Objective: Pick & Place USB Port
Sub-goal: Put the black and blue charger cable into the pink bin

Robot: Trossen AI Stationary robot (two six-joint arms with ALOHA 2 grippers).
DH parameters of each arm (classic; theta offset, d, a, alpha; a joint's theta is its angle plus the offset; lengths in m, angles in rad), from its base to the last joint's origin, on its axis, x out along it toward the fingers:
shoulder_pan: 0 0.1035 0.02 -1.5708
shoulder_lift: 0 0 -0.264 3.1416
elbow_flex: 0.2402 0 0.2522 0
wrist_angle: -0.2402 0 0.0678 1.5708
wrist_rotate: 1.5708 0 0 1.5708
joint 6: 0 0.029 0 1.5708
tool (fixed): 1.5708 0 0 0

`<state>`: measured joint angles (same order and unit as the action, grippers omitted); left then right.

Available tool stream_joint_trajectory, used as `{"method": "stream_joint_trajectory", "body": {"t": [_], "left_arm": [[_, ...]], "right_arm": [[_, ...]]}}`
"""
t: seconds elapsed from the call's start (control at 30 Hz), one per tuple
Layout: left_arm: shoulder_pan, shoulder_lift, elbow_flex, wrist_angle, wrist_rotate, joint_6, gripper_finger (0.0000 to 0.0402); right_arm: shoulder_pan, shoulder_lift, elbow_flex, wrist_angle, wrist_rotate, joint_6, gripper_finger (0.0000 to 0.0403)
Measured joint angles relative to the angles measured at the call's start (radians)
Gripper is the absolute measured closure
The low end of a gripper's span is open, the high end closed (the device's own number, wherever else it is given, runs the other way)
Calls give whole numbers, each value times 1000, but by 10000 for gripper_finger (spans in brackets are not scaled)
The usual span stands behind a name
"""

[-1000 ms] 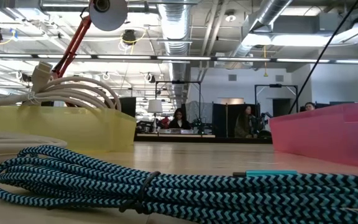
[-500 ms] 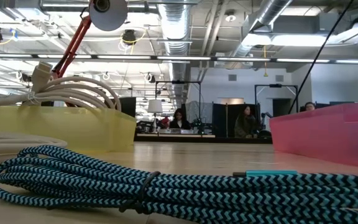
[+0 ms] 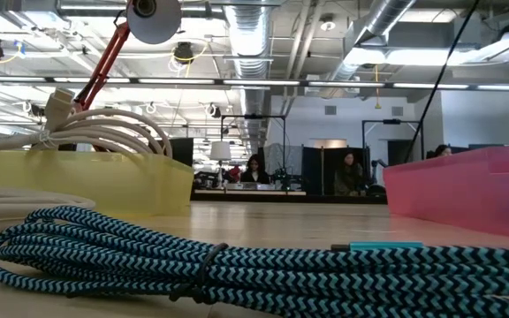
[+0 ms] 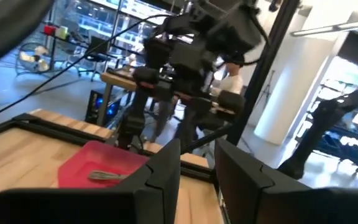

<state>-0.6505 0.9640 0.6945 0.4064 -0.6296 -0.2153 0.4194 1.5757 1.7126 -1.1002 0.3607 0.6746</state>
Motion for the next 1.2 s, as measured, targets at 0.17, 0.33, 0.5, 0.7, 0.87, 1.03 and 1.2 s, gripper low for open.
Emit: {"method": "stream_joint_trajectory", "body": {"t": [0.17,0.33,0.5,0.7,0.87,1.03,1.2], "left_arm": [[-50,0,0,-59,-81,2,314],[-82,0,0,-78,-107,2,334],[-108,-2,0,-78,-107,2,349],[-177,-12,0,-78,-103,2,351],[-237,-17,0,-78,-103,2,348],[-277,-17,0,-80,-103,-1,348],[-297,-17,0,-81,-103,-22,352]], "right_arm": [[1,34,0,15,-26,44,285],[-2,68,1,26,-119,87,285],[14,116,0,83,-156,89,285],[28,147,1,213,-178,138,285],[47,147,0,297,-194,176,285],[65,147,0,354,-185,210,285],[90,147,0,354,-183,243,285]]}}
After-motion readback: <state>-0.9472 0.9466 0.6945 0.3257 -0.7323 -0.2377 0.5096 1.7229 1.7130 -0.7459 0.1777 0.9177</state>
